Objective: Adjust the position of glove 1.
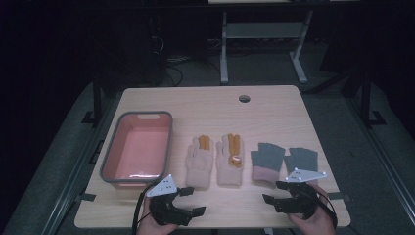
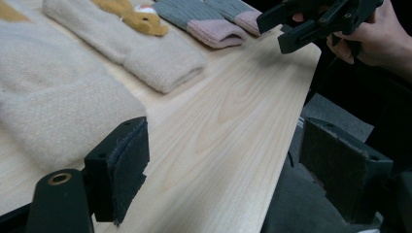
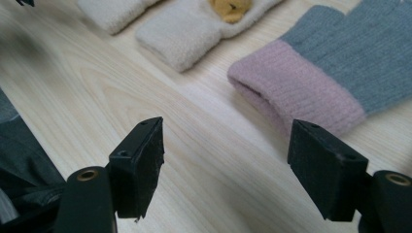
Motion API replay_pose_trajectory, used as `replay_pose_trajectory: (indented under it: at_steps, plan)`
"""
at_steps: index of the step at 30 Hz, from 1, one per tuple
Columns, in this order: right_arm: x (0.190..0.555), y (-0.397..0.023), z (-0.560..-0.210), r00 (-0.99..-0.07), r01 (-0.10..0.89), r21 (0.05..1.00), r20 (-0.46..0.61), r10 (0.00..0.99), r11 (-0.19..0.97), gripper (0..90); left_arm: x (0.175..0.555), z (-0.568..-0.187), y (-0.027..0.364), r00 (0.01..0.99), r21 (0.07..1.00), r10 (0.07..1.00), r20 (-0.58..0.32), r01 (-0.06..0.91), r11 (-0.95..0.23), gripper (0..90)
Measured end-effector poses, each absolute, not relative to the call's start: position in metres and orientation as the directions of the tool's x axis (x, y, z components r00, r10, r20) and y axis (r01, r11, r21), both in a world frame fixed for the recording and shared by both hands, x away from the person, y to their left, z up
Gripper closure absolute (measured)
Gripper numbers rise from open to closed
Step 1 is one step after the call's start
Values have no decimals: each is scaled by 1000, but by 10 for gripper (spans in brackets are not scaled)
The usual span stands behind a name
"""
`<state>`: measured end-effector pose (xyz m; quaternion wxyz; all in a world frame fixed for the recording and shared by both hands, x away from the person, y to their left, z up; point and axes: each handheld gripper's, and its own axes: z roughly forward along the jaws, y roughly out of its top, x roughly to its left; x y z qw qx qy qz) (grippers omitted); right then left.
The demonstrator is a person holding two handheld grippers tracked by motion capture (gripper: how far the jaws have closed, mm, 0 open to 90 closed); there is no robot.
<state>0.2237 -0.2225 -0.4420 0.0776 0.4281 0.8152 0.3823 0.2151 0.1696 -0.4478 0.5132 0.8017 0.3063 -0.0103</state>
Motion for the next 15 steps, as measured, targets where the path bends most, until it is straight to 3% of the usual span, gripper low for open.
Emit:
replay_pose_trajectory:
  at_steps: [15]
  plan:
    - [233, -204, -433, -647, 645, 660, 204, 734, 385, 289, 215, -448, 174, 802, 810, 474, -364, 524, -265, 189]
